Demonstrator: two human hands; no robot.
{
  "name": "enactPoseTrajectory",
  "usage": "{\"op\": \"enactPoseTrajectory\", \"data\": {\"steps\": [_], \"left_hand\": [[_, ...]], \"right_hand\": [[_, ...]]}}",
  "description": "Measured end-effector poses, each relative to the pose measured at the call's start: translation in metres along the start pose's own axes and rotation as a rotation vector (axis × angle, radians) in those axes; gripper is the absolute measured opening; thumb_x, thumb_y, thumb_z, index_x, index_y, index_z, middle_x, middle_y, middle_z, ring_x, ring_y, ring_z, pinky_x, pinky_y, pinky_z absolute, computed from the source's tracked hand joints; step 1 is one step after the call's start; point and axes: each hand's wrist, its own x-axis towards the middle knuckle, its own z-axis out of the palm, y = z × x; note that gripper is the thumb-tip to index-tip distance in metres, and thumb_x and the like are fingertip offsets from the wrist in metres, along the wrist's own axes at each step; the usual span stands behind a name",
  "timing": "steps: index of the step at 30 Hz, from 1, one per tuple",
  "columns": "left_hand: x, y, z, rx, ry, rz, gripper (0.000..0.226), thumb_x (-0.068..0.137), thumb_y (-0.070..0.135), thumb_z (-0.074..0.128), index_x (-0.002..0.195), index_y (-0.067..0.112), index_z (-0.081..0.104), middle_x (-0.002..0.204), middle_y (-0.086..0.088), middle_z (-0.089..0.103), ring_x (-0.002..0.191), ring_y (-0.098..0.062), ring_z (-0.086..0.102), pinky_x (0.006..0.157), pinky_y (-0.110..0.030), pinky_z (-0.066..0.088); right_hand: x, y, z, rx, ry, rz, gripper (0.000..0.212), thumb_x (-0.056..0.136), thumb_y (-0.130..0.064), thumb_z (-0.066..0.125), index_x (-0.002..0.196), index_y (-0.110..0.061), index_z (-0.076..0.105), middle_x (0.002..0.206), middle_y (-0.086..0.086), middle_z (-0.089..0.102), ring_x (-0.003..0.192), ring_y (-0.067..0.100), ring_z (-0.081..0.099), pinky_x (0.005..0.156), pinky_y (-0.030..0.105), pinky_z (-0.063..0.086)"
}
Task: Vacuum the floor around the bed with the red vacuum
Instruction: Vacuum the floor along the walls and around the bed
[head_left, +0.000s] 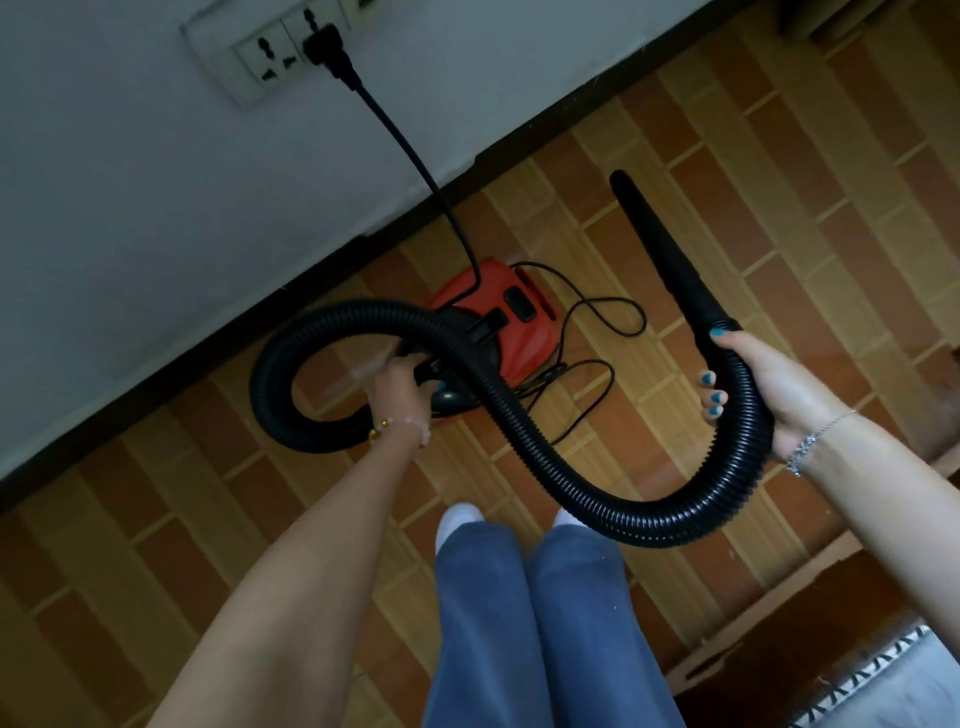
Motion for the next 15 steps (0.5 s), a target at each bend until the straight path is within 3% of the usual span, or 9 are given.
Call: {"op": "enactPoseTrajectory", "data": {"steps": [5, 10, 15], "left_hand": [[-0.033, 0.008, 0.016, -0.042, 0.002, -0.181, 0.039, 0.091, 0.017, 0.061, 0.13, 0.013, 0.056, 0.124, -0.013, 0.061, 0.11, -0.029, 0.059, 0.087, -0.037, 0.048], [-0.073, 0.016, 0.044, -0.188, -0.031, -0.321, 0.041, 0.091, 0.012, 0.059, 0.132, 0.011, 0.054, 0.128, -0.013, 0.059, 0.117, -0.03, 0.055, 0.094, -0.037, 0.045], [-0.13, 0.04, 0.057, -0.424, -0.159, -0.457, 0.058, 0.091, 0.0, 0.046, 0.147, 0.009, 0.03, 0.143, -0.012, 0.045, 0.132, -0.029, 0.042, 0.109, -0.032, 0.034]], "right_hand": [[-0.009, -0.013, -0.009, -0.036, -0.026, -0.008, 0.029, 0.093, -0.03, 0.052, 0.119, -0.019, 0.044, 0.058, -0.001, 0.043, 0.034, 0.007, 0.041, 0.034, 0.016, 0.039], [-0.013, -0.036, -0.026, -0.136, -0.006, -0.075, 0.026, 0.091, -0.03, 0.054, 0.113, -0.018, 0.046, 0.059, -0.001, 0.045, 0.035, 0.008, 0.041, 0.036, 0.016, 0.04], [-0.024, -0.058, -0.034, -0.236, -0.005, -0.117, 0.021, 0.089, -0.031, 0.057, 0.102, -0.017, 0.05, 0.06, 0.0, 0.048, 0.035, 0.01, 0.044, 0.038, 0.018, 0.042]]}}
